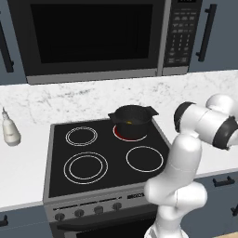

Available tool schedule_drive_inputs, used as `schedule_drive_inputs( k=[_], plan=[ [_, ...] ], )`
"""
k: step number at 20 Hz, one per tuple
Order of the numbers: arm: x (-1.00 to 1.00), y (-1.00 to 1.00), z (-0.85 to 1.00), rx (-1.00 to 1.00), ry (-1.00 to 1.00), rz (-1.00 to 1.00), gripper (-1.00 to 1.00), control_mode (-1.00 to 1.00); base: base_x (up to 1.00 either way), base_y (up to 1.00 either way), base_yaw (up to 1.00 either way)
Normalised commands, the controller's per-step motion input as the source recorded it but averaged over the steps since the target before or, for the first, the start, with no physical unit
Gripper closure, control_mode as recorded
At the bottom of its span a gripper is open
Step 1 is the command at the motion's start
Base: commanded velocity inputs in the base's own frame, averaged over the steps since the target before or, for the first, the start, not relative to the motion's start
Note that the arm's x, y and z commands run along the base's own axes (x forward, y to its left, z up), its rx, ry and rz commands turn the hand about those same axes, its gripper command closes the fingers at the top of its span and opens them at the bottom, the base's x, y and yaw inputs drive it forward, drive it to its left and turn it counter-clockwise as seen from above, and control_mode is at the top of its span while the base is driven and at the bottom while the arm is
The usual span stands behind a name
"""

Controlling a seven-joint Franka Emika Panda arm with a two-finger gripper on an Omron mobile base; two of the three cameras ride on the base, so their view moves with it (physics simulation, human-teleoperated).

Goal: Put the lime and lemon in the pot. Retrieve the spatula and lightly stir the vegetables in the pot.

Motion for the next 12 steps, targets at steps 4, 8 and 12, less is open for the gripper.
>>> schedule_drive_inputs(
  k=[4,8,12],
  plan=[
    [-0.28,0.46,0.62,0.0,-0.23,0.04,1.0,-1.0,0.0,0.0,0.0],
    [-0.11,0.74,0.57,-0.01,-0.21,0.09,1.0,-1.0,0.0,0.0,0.0],
    [0.0,0.8,0.5,-0.12,-0.07,0.2,1.0,-1.0,0.0,0.0,0.0]
  ],
)
